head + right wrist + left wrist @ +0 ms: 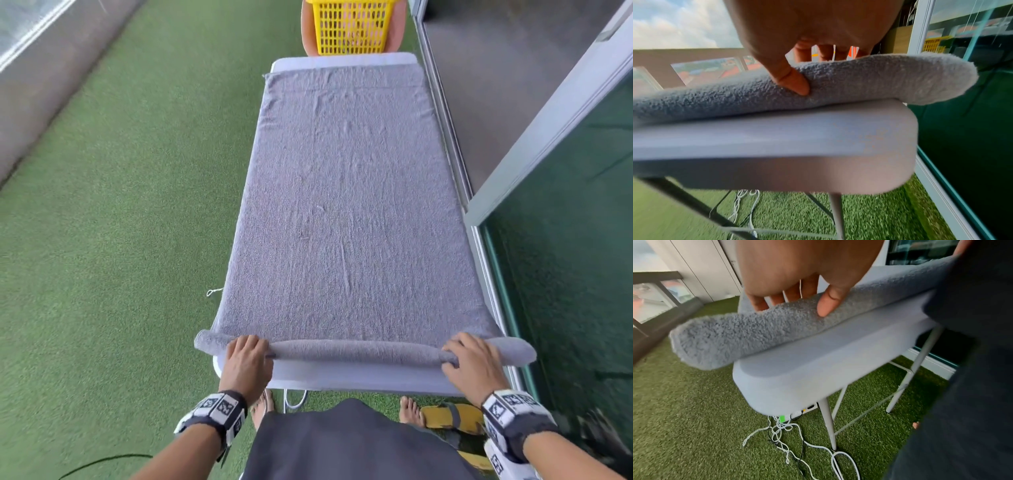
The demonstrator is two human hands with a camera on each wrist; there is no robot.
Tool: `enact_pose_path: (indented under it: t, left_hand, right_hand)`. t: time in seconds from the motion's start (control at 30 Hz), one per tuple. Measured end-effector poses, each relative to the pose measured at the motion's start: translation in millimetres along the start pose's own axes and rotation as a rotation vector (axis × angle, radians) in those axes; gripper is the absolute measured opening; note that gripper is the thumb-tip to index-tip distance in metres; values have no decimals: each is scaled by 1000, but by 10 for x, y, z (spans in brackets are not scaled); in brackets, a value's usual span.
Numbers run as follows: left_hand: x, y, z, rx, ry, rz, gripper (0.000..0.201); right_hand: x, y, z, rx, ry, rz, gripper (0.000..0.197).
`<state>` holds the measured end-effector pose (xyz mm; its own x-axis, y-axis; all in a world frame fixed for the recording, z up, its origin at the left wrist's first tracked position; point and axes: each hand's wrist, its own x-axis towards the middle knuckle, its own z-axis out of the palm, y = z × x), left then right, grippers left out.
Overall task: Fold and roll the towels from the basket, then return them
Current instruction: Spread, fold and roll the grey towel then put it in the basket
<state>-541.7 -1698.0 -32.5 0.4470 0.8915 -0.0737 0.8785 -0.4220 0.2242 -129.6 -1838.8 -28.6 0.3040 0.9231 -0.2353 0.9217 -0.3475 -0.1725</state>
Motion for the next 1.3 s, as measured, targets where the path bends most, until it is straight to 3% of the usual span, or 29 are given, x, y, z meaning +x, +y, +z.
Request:
enact_pose_path:
  t: [0.07,0.17,0.33,0.4,0.47,0.53,0.6,0.67,0.77,0.83,0.9,0.97,1.07,1.13,1.2,1.27,1.3]
  left_hand:
    - [118,-5,-14,16,0,-57,42]
    - [131,-1,37,5,-11,-67,64]
    - [-43,-62,155,-19,-38,43,58]
    - [39,-49,92,-13,-52,39,40]
    - [181,-37,-8,5,-33,20,13]
    - [295,-33,-9,22,-28,-27,35]
    - [340,5,13,-7,-18,-71,61]
    - [295,60,73,-19,-57,-42,57]
    - [168,31,159,0,-101,8,49]
    - [144,29,164,-47,-88,-6,41]
    - [178,48,68,-27,-16,15,15]
    - [252,62,27,-23,49,31,27]
    - [316,29,72,-13,48,-30,57]
    - [272,-4,123,1,22,-16,51]
    - [216,-43,165,19,-9,36,58]
    - [223,-42,131,11,-48,49,56]
    - [258,-37,89,11,-39,62,42]
  right_hand:
    - [129,-17,-91,7,120,4,32]
    - [140,-69,-119,163,117,-1,43]
    - [-96,18,164,152,-38,-22,67]
    - [-35,-19,107,71,-49,25,57]
    - [108,-140,-98,-2,-65,62,35]
    - [287,-171,-226,-57,-86,63,14]
    - [405,-190,-264,10,-12,41,22]
    - [384,-183,-185,89,75,28,38]
    - [154,-189,-33,108,-61,10,54]
    - [63,-165,33,84,-100,24,51]
    - [88,-221,-67,38,-111,33,34]
    - [212,-230,-151,31,-52,21,17]
    - [341,-176,-153,65,133,14,31]
    - [287,-146,-100,81,62,-8,45]
    - [186,-122,-24,61,-56,-22,54]
    - [147,-89,23,55,-101,-19,54]
    - [167,-92,-4,52,-88,-3,46]
